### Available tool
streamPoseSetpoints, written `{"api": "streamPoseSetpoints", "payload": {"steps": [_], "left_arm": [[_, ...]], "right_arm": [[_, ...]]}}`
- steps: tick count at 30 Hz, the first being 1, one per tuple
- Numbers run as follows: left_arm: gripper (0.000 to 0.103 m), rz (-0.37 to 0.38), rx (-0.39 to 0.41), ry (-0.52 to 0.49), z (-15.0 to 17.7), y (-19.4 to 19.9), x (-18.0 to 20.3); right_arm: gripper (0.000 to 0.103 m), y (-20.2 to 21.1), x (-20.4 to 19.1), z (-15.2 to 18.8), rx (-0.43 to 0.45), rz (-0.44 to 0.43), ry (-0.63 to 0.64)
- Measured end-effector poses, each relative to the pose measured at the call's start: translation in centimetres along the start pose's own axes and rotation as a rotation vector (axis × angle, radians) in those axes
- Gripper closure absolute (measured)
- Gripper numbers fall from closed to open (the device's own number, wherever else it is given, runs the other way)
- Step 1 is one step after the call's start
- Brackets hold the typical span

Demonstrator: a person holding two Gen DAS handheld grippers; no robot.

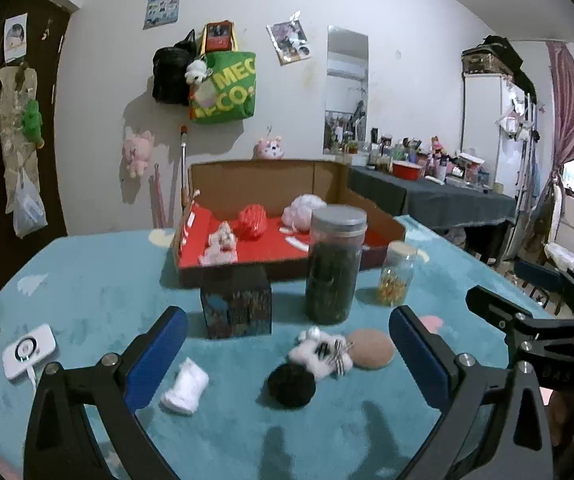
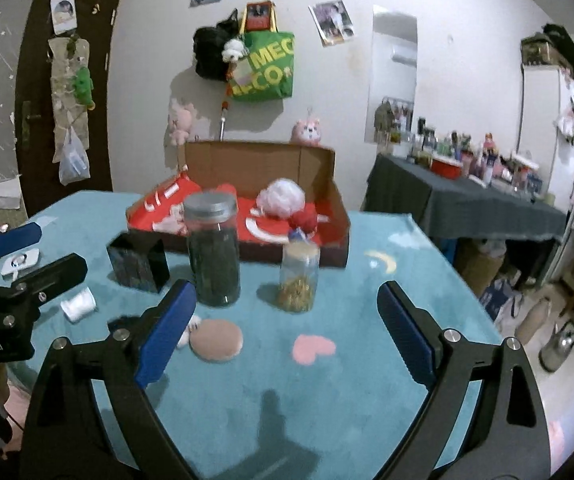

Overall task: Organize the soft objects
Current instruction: 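Withdraw both tools from the box back toward the table items, then grasp the white cloth roll with the left tool while the right tool grasps the beige round pad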

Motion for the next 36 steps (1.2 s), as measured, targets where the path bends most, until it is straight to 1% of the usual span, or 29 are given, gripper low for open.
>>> {"api": "streamPoseSetpoints", "payload": {"steps": [4,7,10,15,18,25,31,36], "left_arm": [[0.0,-0.008,-0.023,0.0,1.8,-0.8,0.1],[0.0,0.001,-0.068,0.023,3.6,-1.8,0.0],[0.0,-0.006,-0.096,0.037,4.8,-2.4,-0.3],[0.0,-0.023,-0.125,0.032,6.0,-3.1,-0.6],[0.0,-0.022,-0.137,0.033,6.2,-3.2,-0.8],[0.0,-0.032,-0.146,0.035,5.8,-3.4,-1.6],[0.0,-0.039,-0.176,0.029,5.9,-3.9,-2.9],[0.0,-0.061,-0.2,0.027,5.7,-4.4,-4.6]], "right_arm": [[0.01,-1.0,0.2,2.4,-0.03,0.001,-0.026],[0.01,-1.7,0.1,3.8,-0.046,0.009,-0.028],[0.01,-2.4,-0.1,5.3,-0.072,0.015,-0.023],[0.01,-3.4,-0.3,7.1,-0.115,0.007,-0.031],[0.01,-3.9,-0.4,8.0,-0.139,0.002,-0.039],[0.01,-4.6,-0.6,8.4,-0.173,-0.023,-0.058],[0.01,-5.3,-1.4,8.1,-0.184,-0.043,-0.04],[0.01,-6.4,-2.2,7.7,-0.205,-0.063,-0.015]]}}
Point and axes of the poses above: each gripper's, at about its wrist camera, not at the fingertips, and y roughly against the way its jaws point, x to its right, z to its underside, the point moved 8 cm from there along -y, roughly the way its jaws point, and after that the axes turned 2 degrees about -x, right-handed, at the moved point
